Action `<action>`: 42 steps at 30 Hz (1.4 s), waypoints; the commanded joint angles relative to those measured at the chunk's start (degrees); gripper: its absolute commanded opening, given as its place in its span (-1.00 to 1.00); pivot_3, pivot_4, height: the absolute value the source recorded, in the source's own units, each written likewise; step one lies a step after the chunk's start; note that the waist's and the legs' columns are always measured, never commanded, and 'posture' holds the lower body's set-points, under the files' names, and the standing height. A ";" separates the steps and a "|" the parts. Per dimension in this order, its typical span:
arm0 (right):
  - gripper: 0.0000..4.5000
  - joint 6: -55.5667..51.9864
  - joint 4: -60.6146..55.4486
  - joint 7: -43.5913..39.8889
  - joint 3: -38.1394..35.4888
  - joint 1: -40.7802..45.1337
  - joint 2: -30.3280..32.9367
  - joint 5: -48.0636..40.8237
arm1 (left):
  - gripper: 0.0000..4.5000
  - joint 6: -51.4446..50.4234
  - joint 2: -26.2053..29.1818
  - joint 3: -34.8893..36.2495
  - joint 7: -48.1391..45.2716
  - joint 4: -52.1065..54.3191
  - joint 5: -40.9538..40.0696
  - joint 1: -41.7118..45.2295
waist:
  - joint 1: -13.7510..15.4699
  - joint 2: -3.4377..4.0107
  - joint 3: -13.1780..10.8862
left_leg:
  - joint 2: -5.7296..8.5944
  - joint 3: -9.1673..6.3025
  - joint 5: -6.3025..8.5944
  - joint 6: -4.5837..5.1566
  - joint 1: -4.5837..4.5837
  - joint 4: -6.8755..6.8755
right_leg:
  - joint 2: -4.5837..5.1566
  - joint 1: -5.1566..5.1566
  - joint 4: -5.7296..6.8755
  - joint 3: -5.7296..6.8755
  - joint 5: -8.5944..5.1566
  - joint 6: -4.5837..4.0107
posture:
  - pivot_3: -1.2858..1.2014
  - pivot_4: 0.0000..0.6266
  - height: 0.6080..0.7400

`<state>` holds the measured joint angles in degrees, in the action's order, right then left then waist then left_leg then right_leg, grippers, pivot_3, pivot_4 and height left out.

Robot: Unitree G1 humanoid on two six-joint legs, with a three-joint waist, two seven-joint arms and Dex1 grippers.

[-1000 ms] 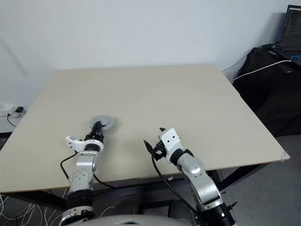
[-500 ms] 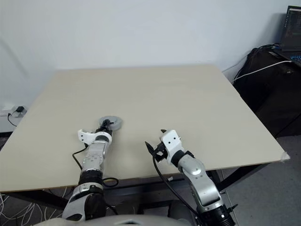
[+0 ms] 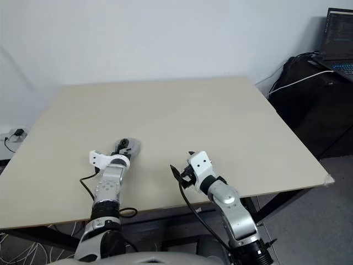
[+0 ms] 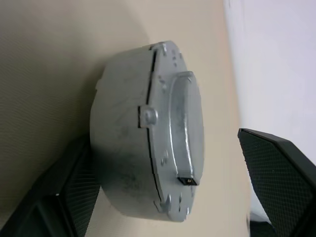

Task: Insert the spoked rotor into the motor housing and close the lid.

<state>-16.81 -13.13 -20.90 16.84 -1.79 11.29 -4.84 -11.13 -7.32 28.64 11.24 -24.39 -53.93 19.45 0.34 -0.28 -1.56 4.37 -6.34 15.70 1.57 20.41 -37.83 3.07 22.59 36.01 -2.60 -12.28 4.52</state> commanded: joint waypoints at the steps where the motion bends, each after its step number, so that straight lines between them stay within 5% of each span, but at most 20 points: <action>1: 1.00 -0.25 -1.23 -0.10 -1.52 0.79 -0.28 -0.79 | 0.98 -2.56 -7.07 -1.59 3.15 5.47 0.97 -9.79 | -0.43 0.00 0.01 | 0.00 0.00 0.00 0.00 0.00 0.01 | 0.00 0.00 0.00 0.00 0.02 -0.03 | 0.03 -1.00 1.00; 13: 1.00 -2.24 -2.77 -1.13 -2.41 -2.03 -0.09 -2.24 | 0.98 -15.77 -4.48 -11.87 7.16 27.97 -3.11 -26.40 | -1.22 0.57 0.72 | 0.00 0.25 0.37 -0.18 -0.82 0.54 | 0.18 -0.50 -0.02 -0.22 -0.60 -0.26 | 0.03 -1.00 1.00; 19: 1.00 6.34 -1.75 0.76 -3.39 -6.46 -0.42 -0.10 | 0.98 -5.31 5.87 -24.36 -3.20 38.35 17.92 -33.23 | -0.57 0.48 0.52 | 0.15 0.24 0.45 -0.11 -0.74 0.54 | 0.33 -0.52 -0.09 -0.18 -0.72 -0.21 | 0.03 -1.00 1.00; 27: 1.00 17.95 3.80 7.23 -8.19 -10.87 -3.04 1.74 | 0.98 18.63 10.36 -31.73 -8.04 32.61 44.16 -37.60 | 0.24 0.58 0.31 | 0.08 0.17 0.44 -0.15 -0.67 0.58 | 0.38 -0.46 -0.08 -0.09 -0.75 -0.24 | 0.03 -1.00 1.00; 34: 1.00 26.34 7.76 8.66 -9.83 -13.38 -3.21 3.81 | 0.98 30.20 11.83 -34.19 -9.32 26.31 55.18 -40.06 | 0.69 0.63 0.27 | 0.08 0.17 0.44 -0.12 -0.43 0.63 | 0.38 -0.16 -0.07 -0.06 -0.77 -0.26 | 0.03 -1.00 1.00; 42: 1.00 28.82 8.82 9.32 -10.25 -15.66 -3.97 3.38 | 0.98 32.95 10.73 -34.09 -10.49 25.08 55.76 -41.08 | 0.69 0.70 0.23 | 0.06 0.17 0.44 -0.12 -0.43 0.62 | 0.42 -0.19 -0.04 -0.05 -0.78 -0.24 | 0.03 -1.00 1.00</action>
<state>10.41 -2.75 -12.14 7.19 -17.56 7.66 -1.33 20.22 3.73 -5.36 1.12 -0.05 1.79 -21.93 1.03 0.42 -1.34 4.43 -6.17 16.14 1.46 19.98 -37.21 3.49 22.40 35.96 -2.65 -13.06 4.28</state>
